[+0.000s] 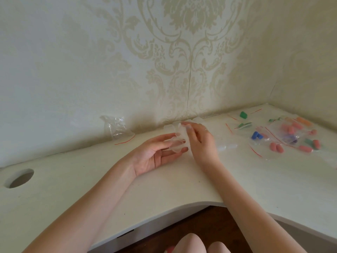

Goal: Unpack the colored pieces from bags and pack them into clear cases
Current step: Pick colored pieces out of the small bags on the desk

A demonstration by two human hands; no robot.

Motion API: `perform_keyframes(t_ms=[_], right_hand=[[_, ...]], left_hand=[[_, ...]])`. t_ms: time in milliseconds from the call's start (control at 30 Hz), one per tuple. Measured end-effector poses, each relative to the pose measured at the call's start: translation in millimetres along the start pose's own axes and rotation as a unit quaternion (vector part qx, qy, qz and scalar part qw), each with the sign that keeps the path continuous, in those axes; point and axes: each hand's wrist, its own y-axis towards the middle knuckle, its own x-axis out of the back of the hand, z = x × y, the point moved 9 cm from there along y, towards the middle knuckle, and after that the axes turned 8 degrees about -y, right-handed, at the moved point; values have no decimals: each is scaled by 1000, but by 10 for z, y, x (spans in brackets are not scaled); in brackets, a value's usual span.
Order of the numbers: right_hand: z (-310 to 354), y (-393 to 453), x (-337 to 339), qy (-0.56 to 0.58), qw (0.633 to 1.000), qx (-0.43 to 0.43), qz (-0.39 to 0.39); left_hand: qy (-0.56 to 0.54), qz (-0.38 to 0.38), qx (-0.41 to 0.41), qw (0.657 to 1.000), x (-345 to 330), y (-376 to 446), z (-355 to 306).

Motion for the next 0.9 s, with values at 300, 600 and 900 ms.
perform_keyframes(t_ms=[300, 600, 900], right_hand=[[105, -56, -56, 79, 995, 49, 26], [199, -81, -40, 79, 994, 72, 37], [129, -77, -7, 2, 995, 99, -6]], left_hand=[[-60, -43, -50, 996, 130, 53, -86], [-3, -34, -37, 999, 87, 56, -52], [51, -45, -33, 997, 66, 38, -39]])
